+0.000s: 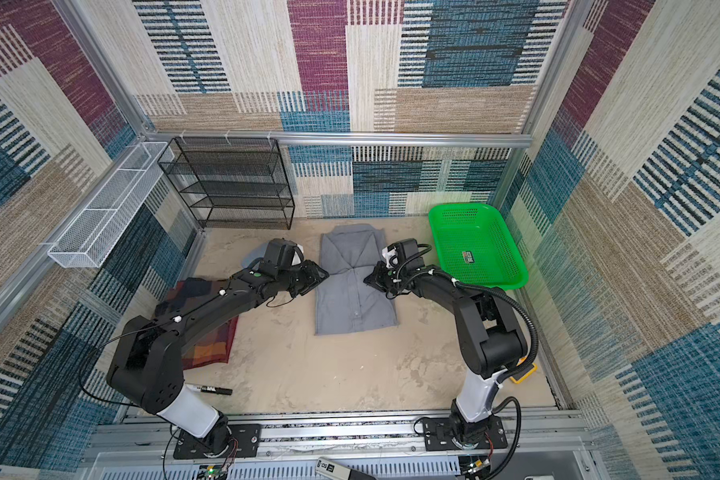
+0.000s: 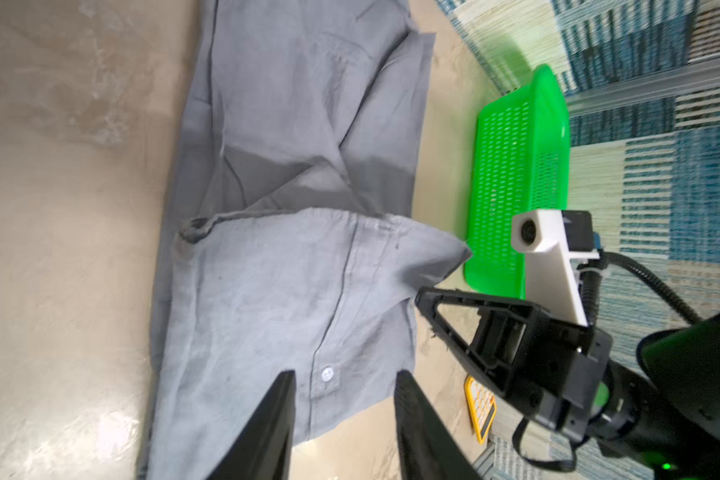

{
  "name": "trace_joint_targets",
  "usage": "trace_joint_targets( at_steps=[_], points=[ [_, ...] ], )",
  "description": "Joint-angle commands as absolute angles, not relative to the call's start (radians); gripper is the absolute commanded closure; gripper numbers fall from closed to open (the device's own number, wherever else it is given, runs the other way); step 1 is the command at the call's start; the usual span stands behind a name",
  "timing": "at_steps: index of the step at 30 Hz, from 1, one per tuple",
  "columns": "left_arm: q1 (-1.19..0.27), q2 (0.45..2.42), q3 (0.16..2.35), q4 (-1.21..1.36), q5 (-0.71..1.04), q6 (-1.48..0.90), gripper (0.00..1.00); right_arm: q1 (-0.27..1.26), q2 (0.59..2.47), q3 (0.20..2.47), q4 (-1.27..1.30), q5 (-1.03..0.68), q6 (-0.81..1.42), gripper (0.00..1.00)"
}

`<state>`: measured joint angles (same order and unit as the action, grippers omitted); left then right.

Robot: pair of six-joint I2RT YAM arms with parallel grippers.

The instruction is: Fold and stack the long sleeve shirts

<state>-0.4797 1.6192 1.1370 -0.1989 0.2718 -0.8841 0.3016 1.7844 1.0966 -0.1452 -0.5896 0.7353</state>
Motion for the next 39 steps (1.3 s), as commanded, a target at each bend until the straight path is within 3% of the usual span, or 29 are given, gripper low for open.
trace_joint_targets(
  at_steps=[1,10,14,17,23,30,39],
  points=[
    [-0.479,1.624,1.101,-0.209,0.317,-0.818,0.57,0.284,1.814,1.078,-0.114,-0.533,0.732,0.99],
    [-0.476,1.675,1.030,-0.189,0.349,-0.793,0.56,0.238,1.829,0.925,-0.064,-0.544,0.768,0.84],
    [-0.472,1.654,1.008,-0.206,0.359,-0.767,0.55,0.238,1.697,0.874,-0.093,-0.535,0.755,0.59],
    [-0.472,1.639,0.999,-0.225,0.385,-0.758,0.52,0.238,1.560,0.863,-0.172,-0.466,0.726,0.34],
    [-0.476,1.591,0.906,-0.200,0.443,-0.790,0.42,0.238,1.368,0.787,-0.320,-0.380,0.649,0.08],
    [-0.490,1.613,0.819,-0.117,0.501,-0.848,0.34,0.238,1.331,0.651,-0.300,-0.362,0.595,0.04],
    [-0.536,1.678,0.808,-0.104,0.486,-0.854,0.31,0.238,1.409,0.584,-0.170,-0.416,0.589,0.16]
  ],
)
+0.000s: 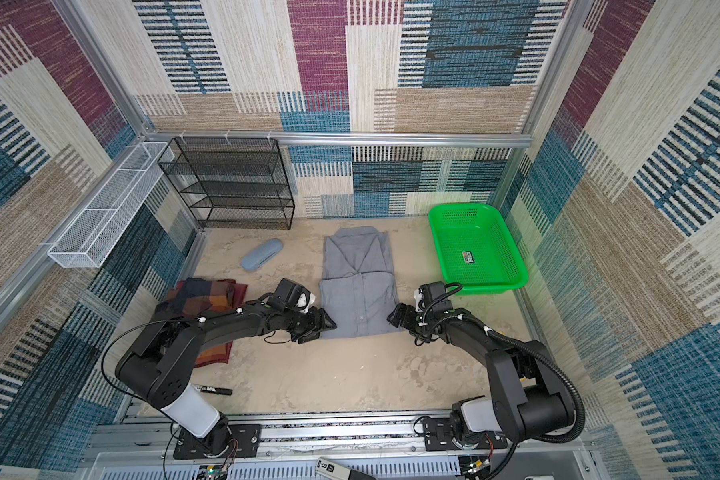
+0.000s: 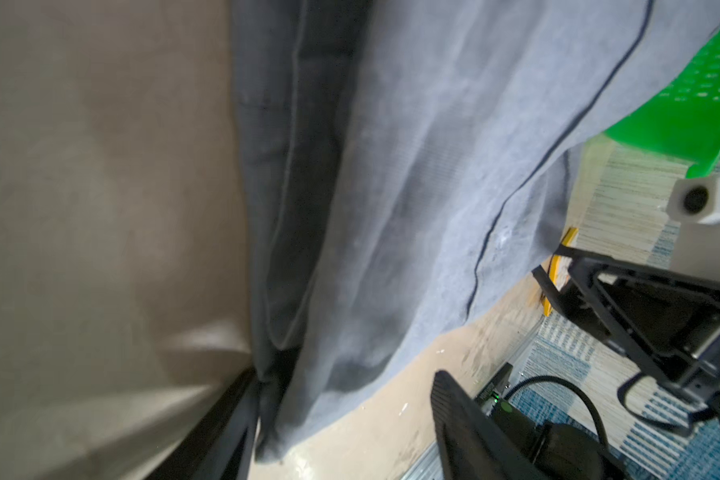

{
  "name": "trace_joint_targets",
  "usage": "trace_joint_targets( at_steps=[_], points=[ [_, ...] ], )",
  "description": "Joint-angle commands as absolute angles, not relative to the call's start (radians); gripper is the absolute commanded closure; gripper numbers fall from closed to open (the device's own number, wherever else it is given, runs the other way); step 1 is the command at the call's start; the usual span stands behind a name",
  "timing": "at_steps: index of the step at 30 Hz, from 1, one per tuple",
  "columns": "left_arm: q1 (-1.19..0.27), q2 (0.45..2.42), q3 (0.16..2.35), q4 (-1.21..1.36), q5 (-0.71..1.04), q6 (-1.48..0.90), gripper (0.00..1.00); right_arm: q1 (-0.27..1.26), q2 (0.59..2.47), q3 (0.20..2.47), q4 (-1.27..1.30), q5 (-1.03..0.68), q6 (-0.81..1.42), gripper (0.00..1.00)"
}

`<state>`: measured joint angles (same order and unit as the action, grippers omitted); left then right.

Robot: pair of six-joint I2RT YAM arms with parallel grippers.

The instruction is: Fold and stack the long sleeve shirts

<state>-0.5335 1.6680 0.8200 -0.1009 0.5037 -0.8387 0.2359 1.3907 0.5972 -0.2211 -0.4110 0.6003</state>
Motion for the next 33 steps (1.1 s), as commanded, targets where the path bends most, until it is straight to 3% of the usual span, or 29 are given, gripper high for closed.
trace_joint_targets(
  at_steps=[1,9,15,18,21,22,23,33],
  points=[
    [-0.536,1.686,0.801,-0.102,0.481,-0.856,0.31,0.238,1.420,0.578,-0.155,-0.422,0.590,0.18],
    [-0.537,1.761,0.799,-0.097,0.473,-0.877,0.34,0.237,1.499,0.547,-0.068,-0.454,0.596,0.42],
    [-0.535,1.777,0.809,-0.101,0.460,-0.873,0.44,0.237,1.523,0.537,-0.032,-0.474,0.579,0.65],
    [-0.535,1.771,0.804,-0.093,0.459,-0.871,0.59,0.237,1.526,0.535,-0.026,-0.480,0.569,0.80],
    [-0.535,1.771,0.802,-0.075,0.472,-0.876,0.85,0.237,1.513,0.533,-0.026,-0.501,0.567,1.00],
    [-0.535,1.769,0.800,-0.071,0.478,-0.880,0.98,0.237,1.506,0.532,-0.031,-0.509,0.569,1.00],
    [-0.535,1.766,0.799,-0.068,0.482,-0.888,1.00,0.238,1.498,0.529,-0.035,-0.512,0.570,1.00],
    [-0.566,1.539,0.752,-0.142,0.499,-0.973,1.00,0.293,1.214,0.461,-0.191,-0.538,0.629,1.00]
  ],
)
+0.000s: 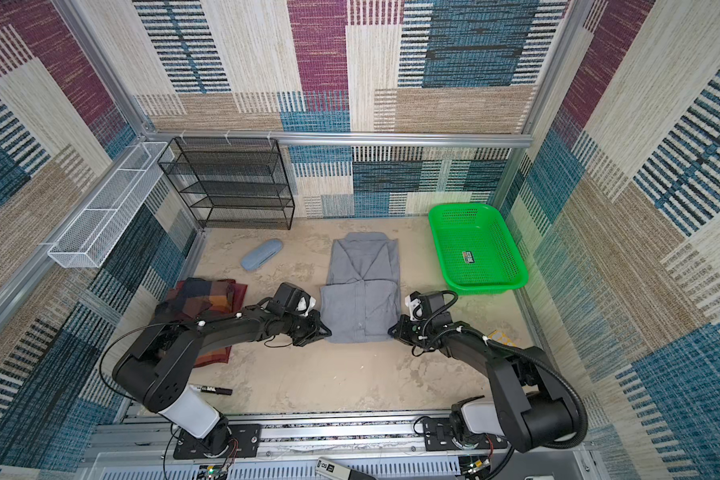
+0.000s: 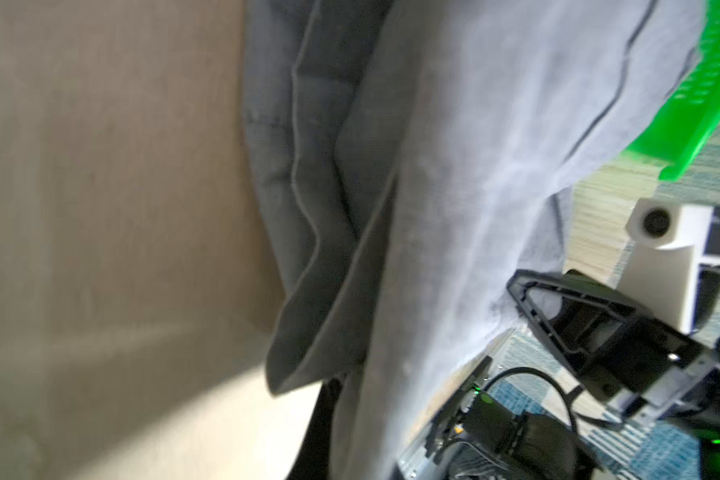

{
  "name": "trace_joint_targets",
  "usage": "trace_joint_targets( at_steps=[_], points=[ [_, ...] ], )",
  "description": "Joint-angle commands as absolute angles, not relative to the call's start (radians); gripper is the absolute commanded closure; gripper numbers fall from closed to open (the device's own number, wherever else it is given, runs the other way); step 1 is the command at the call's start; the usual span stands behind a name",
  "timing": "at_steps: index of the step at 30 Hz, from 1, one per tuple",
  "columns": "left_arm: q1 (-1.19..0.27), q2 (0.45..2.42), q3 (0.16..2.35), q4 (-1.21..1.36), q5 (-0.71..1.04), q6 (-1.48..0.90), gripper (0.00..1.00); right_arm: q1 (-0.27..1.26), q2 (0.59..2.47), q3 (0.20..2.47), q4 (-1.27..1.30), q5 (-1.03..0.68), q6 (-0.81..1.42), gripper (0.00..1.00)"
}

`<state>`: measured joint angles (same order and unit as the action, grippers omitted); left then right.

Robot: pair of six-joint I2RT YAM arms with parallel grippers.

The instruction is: Fold and stack the long sleeve shirts

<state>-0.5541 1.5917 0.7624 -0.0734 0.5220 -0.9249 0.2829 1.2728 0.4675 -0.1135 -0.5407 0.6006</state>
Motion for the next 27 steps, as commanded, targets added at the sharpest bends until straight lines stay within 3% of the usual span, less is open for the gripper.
trace_joint_targets(
  at_steps=[1,12,27],
  points=[
    [-0.574,1.506,0.743,-0.152,0.498,-0.989,1.00,0.299,1.180,0.460,-0.213,-0.538,0.638,1.00],
    [-0.587,1.258,0.789,-0.251,0.564,-1.175,1.00,0.342,0.941,0.581,-0.363,-0.577,0.768,1.00],
    [-0.580,1.355,0.932,-0.154,0.734,-1.338,1.00,0.345,0.940,0.713,-0.354,-0.536,0.811,1.00]
  ],
)
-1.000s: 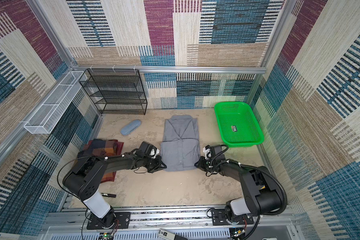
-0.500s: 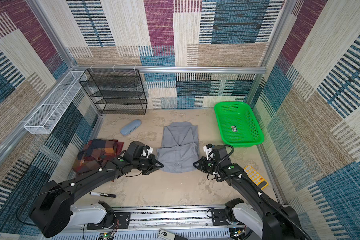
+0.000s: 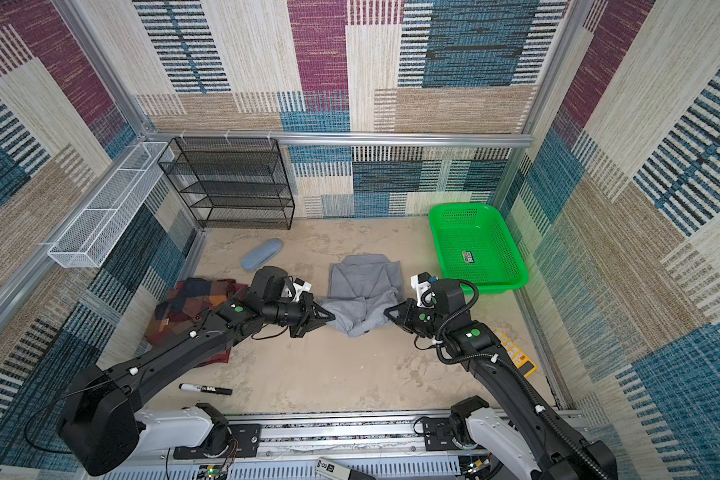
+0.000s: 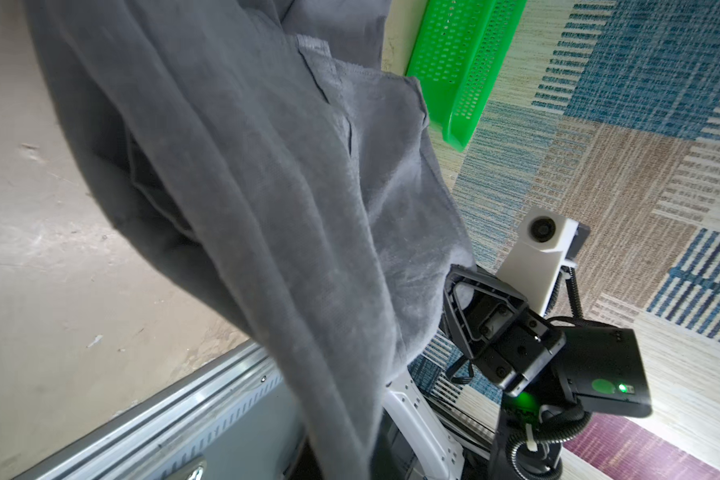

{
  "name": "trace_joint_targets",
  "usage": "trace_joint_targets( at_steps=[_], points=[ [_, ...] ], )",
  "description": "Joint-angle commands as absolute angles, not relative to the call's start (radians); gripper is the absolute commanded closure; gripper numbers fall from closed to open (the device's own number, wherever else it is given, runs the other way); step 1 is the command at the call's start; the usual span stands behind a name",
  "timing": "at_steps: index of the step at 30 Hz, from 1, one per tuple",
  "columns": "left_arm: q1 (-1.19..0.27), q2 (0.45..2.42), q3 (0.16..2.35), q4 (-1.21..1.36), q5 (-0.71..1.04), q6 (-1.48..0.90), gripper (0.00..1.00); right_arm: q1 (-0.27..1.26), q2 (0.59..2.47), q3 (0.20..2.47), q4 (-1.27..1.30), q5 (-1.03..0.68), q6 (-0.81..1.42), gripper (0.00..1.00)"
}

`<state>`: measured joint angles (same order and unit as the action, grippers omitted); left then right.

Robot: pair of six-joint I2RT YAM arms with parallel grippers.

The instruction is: Fold and stack the long sleeve shirts

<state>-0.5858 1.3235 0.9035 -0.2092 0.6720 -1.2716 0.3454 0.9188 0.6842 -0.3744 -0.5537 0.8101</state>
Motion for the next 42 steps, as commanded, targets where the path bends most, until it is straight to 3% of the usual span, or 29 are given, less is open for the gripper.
trace_joint_targets(
  at_steps=[1,6,12,22,34,42],
  points=[
    [-0.578,1.375,0.940,-0.144,0.748,-1.349,1.00,0.345,0.954,0.726,-0.354,-0.532,0.809,1.00],
    [-0.550,1.488,0.993,-0.051,0.823,-1.447,1.00,0.344,1.011,0.777,-0.339,-0.516,0.817,1.00],
    [-0.519,1.513,1.066,-0.155,0.768,-1.408,1.00,0.315,1.020,0.802,-0.352,-0.432,0.830,1.00],
    [-0.538,1.377,0.970,-0.215,0.702,-1.385,1.00,0.317,0.913,0.674,-0.309,-0.529,0.946,1.00],
    [-0.704,1.055,0.782,-0.312,0.515,-1.482,1.00,0.384,0.604,0.598,-0.489,-0.464,1.075,1.00],
    [-0.703,1.173,0.855,-0.266,0.562,-1.487,1.00,0.385,0.655,0.625,-0.471,-0.456,1.071,1.00]
  ],
)
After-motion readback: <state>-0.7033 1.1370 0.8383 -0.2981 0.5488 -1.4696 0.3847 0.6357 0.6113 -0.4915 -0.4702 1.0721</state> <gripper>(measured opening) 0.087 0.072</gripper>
